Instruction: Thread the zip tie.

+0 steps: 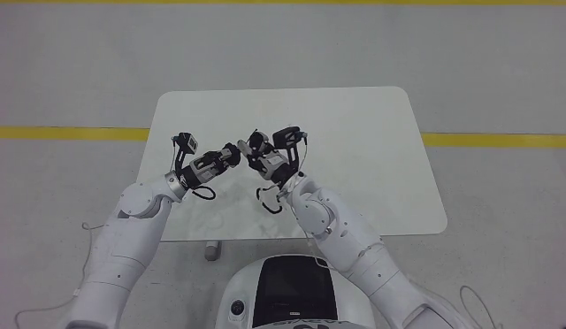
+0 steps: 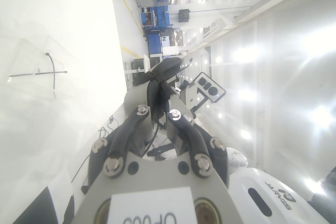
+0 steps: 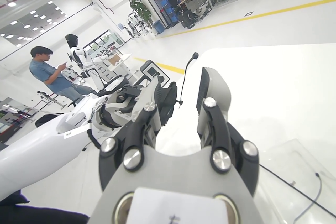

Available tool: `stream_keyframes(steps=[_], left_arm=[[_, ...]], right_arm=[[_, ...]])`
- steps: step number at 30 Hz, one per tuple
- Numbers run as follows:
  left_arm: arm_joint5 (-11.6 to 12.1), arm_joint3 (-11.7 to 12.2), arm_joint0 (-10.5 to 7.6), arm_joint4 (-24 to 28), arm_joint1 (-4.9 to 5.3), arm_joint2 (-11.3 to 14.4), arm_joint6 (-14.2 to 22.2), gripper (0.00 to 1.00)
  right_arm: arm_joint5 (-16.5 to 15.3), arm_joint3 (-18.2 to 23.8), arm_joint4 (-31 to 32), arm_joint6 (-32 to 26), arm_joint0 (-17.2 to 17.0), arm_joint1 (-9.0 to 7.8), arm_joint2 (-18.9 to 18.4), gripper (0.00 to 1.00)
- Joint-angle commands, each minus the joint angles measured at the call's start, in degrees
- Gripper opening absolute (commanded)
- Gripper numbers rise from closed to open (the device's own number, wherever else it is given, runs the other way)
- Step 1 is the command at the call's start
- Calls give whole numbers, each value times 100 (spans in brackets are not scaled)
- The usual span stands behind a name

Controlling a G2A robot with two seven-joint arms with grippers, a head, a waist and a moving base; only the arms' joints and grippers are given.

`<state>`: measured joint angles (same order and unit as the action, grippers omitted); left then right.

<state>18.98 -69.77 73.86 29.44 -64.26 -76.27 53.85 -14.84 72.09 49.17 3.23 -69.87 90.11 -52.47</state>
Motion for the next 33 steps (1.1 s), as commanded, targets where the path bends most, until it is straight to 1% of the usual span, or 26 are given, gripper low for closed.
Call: stream_keyframes(steps=[1, 5, 7, 8, 21, 33], left_arm=[[0, 0, 0, 0, 0, 0, 0, 0], [0, 0, 0, 0, 0, 0, 0, 0], [0, 0, 0, 0, 0, 0, 0, 0], [0, 0, 0, 0, 0, 0, 0, 0], [0, 0, 0, 0, 0, 0, 0, 0], [0, 0, 0, 0, 0, 0, 0, 0]], right_arm=[[3, 20, 5, 4, -8, -4, -10, 23], [19, 38, 12, -28, -14, -8, -14, 16], [53, 27, 16, -42, -8, -6, -10, 1], [69, 21, 19, -43, -4, -5, -8, 0], [164, -105, 92, -73, 47, 13, 67, 0], [81, -146, -20, -167, 73, 23, 87, 0]])
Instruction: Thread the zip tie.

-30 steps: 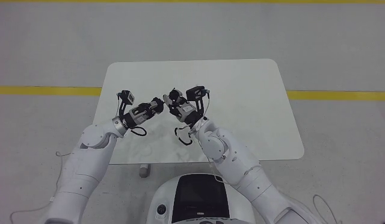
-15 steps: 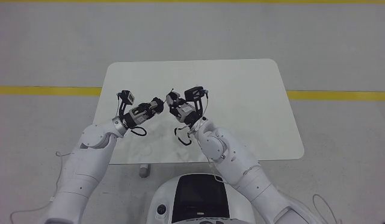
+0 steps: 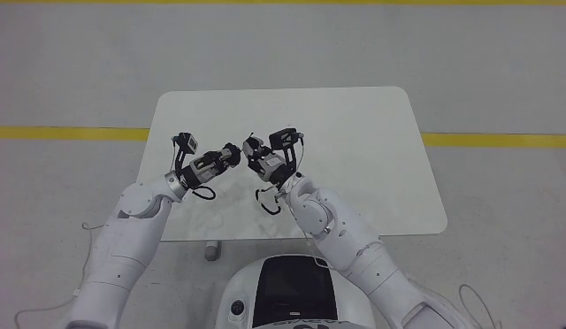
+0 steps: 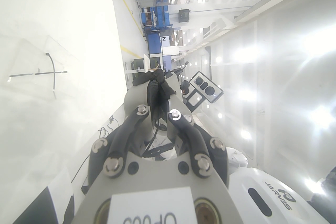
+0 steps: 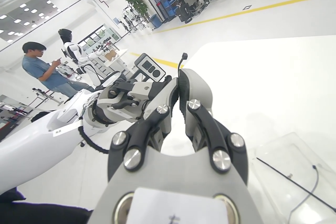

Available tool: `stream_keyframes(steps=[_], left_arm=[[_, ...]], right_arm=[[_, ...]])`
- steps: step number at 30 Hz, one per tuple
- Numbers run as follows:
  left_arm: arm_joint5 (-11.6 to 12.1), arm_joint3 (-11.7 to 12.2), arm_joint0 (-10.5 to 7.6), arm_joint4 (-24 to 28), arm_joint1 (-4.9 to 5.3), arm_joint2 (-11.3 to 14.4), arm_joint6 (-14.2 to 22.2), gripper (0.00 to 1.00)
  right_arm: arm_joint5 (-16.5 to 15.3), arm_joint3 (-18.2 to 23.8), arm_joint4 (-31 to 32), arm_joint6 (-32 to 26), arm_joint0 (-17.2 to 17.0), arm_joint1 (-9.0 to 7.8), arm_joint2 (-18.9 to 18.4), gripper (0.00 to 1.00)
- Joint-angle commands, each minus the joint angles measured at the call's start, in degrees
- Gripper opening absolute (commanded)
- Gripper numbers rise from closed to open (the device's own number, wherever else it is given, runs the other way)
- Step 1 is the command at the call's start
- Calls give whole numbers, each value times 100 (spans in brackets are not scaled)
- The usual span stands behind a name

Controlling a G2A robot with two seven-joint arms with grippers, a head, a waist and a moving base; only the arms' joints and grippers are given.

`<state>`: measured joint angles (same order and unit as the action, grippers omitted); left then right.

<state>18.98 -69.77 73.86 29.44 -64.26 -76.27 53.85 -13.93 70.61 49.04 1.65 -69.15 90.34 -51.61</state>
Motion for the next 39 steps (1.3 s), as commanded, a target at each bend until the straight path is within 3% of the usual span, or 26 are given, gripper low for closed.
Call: stream_keyframes(steps=[1, 3, 5, 6, 13, 17, 25, 28, 35, 37, 39], left_arm=[[0, 0, 0, 0, 0, 0, 0, 0], [0, 0, 0, 0, 0, 0, 0, 0], [0, 0, 0, 0, 0, 0, 0, 0], [0, 0, 0, 0, 0, 0, 0, 0], [0, 0, 0, 0, 0, 0, 0, 0], [0, 0, 0, 0, 0, 0, 0, 0], [0, 0, 0, 0, 0, 0, 0, 0], [-352, 3, 25, 311, -2, -12, -63, 0], [-1420, 176, -20, 1162, 67, -192, 710, 0], [-1649, 260, -53, 1493, 74, -224, 993, 0], [-1664, 287, -79, 1522, 80, -233, 1069, 0]], right_arm=[[-17, 4, -11, -21, 1, 0, 3, 0], [-34, 12, 14, -73, 9, -4, 9, 0], [-4, 36, -10, -67, -12, -6, -7, 59], [9, 50, -23, -71, -20, -9, -22, 100], [-116, 295, 216, -49, -197, -109, -239, 100], [-493, 482, 574, -149, -349, -217, -376, 100], [-493, 482, 574, -149, -349, -217, -376, 100], [-532, 581, 968, 87, -384, -257, -398, 100], [-465, 684, 2358, 604, -464, -373, -351, 100], [-531, 672, 2652, 807, -462, -391, -281, 100], [-529, 622, 2865, 945, -442, -407, -242, 100]])
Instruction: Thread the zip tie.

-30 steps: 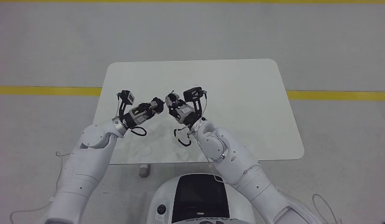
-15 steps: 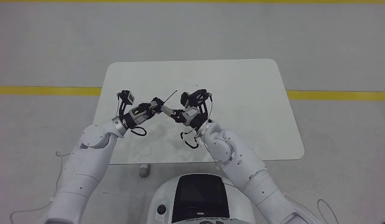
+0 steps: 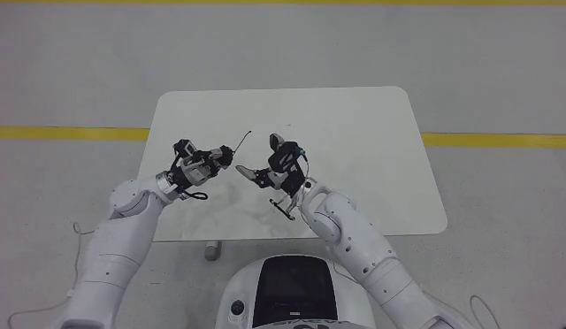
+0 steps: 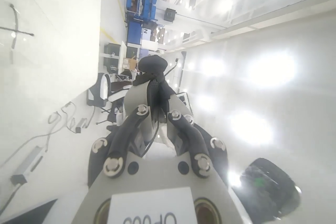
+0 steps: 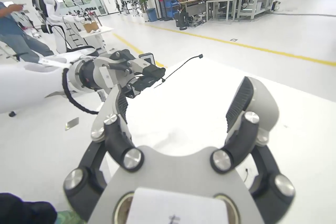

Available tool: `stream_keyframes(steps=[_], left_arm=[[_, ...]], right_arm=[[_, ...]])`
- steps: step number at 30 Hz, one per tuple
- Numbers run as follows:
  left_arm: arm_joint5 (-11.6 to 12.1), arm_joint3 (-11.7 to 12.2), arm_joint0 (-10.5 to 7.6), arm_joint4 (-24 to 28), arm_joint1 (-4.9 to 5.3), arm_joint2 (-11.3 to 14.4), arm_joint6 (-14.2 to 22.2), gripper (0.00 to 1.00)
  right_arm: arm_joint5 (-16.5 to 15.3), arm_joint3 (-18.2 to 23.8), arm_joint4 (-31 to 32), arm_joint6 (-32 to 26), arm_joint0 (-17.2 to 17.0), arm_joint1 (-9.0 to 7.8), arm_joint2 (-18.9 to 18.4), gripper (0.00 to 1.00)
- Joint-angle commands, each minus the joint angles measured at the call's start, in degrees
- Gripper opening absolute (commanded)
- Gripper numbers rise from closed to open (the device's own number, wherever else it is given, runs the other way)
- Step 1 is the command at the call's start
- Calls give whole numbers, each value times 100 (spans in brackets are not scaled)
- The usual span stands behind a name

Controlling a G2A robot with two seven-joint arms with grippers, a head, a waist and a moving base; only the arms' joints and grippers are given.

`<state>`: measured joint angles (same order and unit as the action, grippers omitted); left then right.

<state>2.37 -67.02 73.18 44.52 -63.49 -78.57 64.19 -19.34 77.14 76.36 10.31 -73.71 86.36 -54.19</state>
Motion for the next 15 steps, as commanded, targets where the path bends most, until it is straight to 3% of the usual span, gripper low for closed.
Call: stream_keyframes(steps=[1, 6, 8, 10, 12, 15], left_arm=[[-3, 12, -11, 14, 3, -3, 35, 0], [-3, 12, -11, 14, 3, -3, 35, 0], [-115, -22, 8, 175, -10, 9, -74, 0], [-523, -8, 29, 572, -14, -11, -37, 0], [-1079, 66, 35, 1089, -9, -74, 173, 0], [-1699, 160, 35, 1447, 15, -111, 437, 0]], right_arm=[[11, -31, 133, 79, 14, -9, 17, 100], [11, -31, 133, 79, 14, -9, 17, 100], [28, -25, 151, 72, 12, -11, 17, 100], [262, 69, 642, 147, 8, -35, 64, 100], [476, 125, 1081, 230, -29, -57, 130, 100], [730, 147, 1359, 313, -32, -78, 219, 100]])
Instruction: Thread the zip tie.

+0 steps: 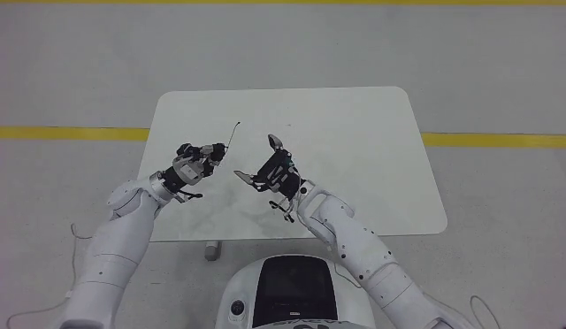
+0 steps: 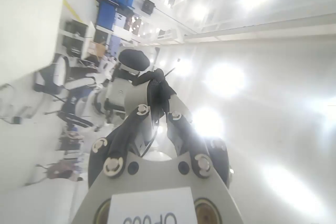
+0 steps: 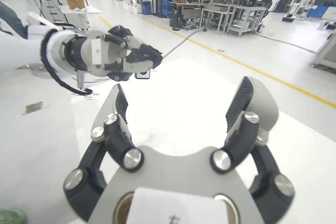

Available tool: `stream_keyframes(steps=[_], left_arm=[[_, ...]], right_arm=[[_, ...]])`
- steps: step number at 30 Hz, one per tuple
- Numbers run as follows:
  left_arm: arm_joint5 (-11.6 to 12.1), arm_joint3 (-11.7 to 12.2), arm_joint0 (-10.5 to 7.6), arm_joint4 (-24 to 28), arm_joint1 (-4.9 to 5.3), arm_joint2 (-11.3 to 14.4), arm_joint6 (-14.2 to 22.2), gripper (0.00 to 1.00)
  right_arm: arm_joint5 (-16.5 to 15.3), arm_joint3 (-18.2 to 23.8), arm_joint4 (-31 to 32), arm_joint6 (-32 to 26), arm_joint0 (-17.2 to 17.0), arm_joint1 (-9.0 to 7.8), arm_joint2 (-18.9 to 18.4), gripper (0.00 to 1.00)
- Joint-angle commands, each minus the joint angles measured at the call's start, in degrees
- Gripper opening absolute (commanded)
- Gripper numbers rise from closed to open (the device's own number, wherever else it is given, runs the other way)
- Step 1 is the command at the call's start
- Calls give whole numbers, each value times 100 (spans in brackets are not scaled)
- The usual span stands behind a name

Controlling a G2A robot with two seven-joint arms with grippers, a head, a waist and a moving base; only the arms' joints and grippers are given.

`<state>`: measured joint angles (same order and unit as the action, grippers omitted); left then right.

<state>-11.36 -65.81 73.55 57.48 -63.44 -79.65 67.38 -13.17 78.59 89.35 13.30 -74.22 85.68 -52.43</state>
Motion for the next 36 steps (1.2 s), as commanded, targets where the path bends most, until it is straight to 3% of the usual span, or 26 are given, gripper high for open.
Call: stream_keyframes(steps=[1, 3, 7, 14, 17, 20, 27, 32, 36], left_arm=[[-477, 69, -9, 222, 17, -8, 176, 0], [-776, 123, -31, 310, 32, 4, 250, 0], [-777, 276, -126, 315, 65, 47, 90, 0], [-809, 253, -104, 391, 57, 62, -7, 0], [-812, 271, -12, 864, 45, 250, 3, 0], [-812, 382, -44, 1500, 93, 614, 72, 0], [-812, 437, -264, 2803, 407, 1571, 168, 0], [-812, 433, -281, 2819, 426, 1599, 190, 0], [-812, 256, -175, 3247, 395, 1658, -69, 0]], right_arm=[[206, -14, 61, 7, 59, -26, 108, 100], [391, -59, 61, 38, 164, -70, 272, 100], [977, -269, 61, 120, 474, -206, 706, 100], [977, -269, 61, 120, 474, -206, 706, 100], [1070, -228, 61, 66, 490, -228, 762, 100], [1220, -241, 61, 71, 531, -250, 885, 100], [1604, -240, 61, 218, 550, -263, 1069, 100], [1654, -242, 61, 247, 551, -268, 1078, 100], [1714, -203, 61, 241, 593, -298, 1160, 100]])
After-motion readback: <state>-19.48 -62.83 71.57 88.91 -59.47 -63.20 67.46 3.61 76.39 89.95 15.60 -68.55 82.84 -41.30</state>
